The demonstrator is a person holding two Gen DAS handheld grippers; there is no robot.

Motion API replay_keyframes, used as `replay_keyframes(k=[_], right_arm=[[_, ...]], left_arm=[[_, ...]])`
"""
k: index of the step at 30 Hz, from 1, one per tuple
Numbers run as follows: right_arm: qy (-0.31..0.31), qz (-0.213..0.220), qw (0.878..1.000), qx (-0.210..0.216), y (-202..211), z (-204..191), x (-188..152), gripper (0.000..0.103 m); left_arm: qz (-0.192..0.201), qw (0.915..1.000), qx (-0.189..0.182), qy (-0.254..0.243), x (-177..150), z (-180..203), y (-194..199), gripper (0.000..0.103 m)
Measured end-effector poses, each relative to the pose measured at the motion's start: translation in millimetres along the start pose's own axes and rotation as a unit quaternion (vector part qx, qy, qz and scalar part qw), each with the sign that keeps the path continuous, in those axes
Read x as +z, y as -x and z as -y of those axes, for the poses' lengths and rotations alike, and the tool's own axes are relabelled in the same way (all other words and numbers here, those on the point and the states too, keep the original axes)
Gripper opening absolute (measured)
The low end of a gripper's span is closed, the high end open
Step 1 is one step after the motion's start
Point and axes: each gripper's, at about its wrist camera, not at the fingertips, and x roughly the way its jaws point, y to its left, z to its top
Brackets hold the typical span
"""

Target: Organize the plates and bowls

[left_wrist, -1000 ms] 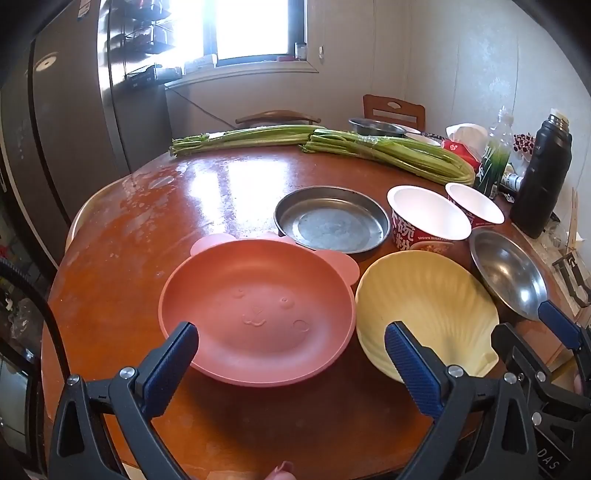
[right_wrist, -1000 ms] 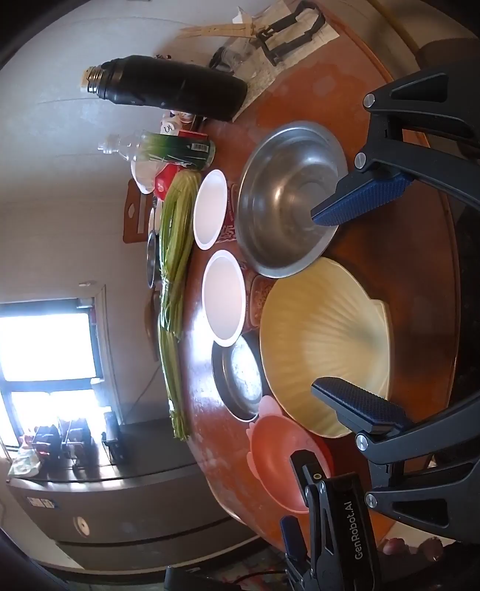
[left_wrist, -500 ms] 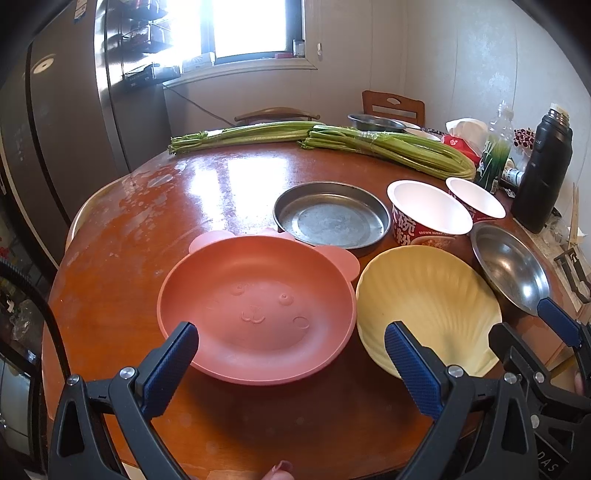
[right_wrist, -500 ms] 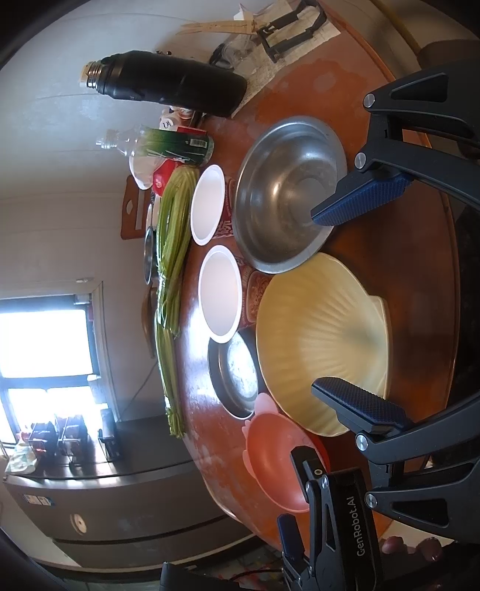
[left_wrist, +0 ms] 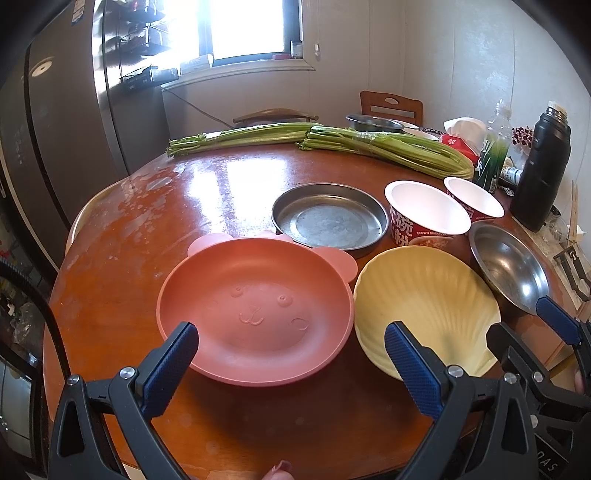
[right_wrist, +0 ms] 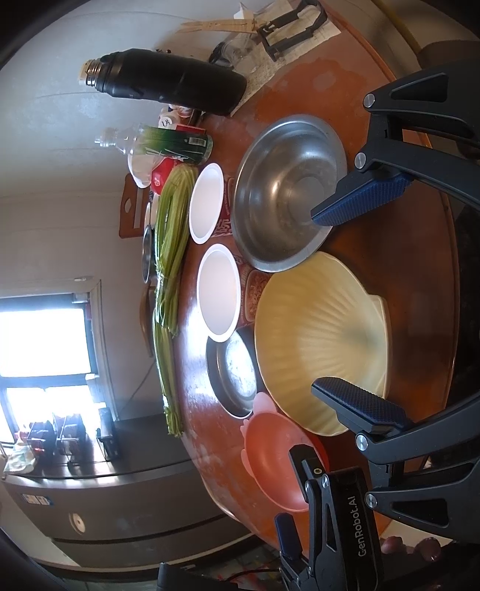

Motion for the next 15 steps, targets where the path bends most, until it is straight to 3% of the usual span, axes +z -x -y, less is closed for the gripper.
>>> replay_keyframes(k=[15], right_arm=[[0.002, 0.0, 1.0, -0.009, 2.8, 0.6, 1.2, 0.085]], left_arm=[[0.004, 1.0, -0.002, 0.001, 0.2, -0.3, 2.3, 0.102]])
